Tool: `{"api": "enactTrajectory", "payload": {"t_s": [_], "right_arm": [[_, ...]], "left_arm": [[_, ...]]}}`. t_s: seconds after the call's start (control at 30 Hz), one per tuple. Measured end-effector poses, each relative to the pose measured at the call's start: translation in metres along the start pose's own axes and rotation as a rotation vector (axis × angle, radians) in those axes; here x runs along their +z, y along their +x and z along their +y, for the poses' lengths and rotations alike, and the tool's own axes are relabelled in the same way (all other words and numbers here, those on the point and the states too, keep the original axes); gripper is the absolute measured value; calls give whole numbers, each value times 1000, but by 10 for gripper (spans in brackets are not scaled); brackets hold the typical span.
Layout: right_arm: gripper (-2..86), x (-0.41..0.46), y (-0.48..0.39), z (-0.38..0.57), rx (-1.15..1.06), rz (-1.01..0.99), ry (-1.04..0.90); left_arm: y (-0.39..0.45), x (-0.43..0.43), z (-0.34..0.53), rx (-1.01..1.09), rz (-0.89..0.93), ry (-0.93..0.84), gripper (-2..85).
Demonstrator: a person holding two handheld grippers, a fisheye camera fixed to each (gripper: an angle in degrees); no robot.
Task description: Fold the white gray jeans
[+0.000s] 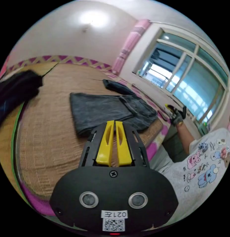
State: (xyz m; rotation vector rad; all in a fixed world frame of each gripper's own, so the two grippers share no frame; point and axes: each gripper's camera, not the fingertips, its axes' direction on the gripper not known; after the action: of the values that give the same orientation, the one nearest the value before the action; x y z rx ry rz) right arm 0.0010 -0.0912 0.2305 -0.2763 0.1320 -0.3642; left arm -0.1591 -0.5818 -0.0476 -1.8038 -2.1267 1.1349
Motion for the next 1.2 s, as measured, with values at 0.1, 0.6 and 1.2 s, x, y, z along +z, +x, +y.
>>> {"api": "enactTrajectory", "payload": {"t_s": [0.1,0.6,1.2], "right_arm": [[65,40,-79,-9,-326,-81,-85],[57,187,-143,22,-410,-137,-442],[18,194,-167,29,-367,-99,-488]], "left_arm": [[62,52,-34,199,12,-57,64],[122,221,-96,396,-208,-340,44],[-243,-241,-52,-424,-543,288,17]]}}
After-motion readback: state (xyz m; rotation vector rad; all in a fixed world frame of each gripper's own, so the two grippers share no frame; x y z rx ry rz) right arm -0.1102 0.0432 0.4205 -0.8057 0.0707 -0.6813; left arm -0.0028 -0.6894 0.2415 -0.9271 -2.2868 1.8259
